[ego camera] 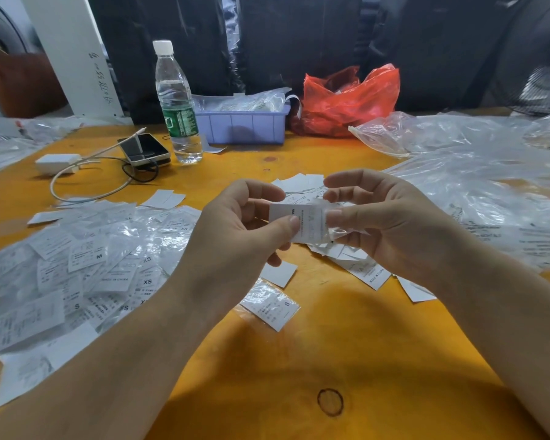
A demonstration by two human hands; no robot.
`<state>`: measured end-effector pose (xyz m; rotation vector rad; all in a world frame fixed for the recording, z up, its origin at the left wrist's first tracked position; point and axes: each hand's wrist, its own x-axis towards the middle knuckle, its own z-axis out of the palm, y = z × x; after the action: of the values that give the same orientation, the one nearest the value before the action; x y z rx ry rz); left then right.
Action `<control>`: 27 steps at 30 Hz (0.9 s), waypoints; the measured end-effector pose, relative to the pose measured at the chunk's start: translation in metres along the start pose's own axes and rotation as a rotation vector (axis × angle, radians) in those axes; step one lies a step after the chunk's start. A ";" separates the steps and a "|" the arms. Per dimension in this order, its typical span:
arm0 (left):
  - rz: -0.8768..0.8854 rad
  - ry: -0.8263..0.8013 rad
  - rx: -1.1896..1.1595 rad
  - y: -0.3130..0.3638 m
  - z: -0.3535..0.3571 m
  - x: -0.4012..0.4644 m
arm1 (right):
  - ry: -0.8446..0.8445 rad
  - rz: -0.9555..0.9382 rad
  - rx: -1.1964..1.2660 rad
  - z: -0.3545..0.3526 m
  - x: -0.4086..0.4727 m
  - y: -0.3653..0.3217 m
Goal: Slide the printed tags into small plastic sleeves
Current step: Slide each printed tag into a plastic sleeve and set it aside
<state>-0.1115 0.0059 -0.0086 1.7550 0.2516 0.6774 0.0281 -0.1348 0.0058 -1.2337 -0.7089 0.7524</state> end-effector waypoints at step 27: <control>0.053 0.106 0.065 0.004 -0.007 0.000 | 0.058 0.041 -0.002 -0.002 0.001 -0.001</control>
<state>-0.1160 0.0100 -0.0036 1.7951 0.3032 0.8102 0.0305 -0.1351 0.0066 -1.2696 -0.6389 0.7468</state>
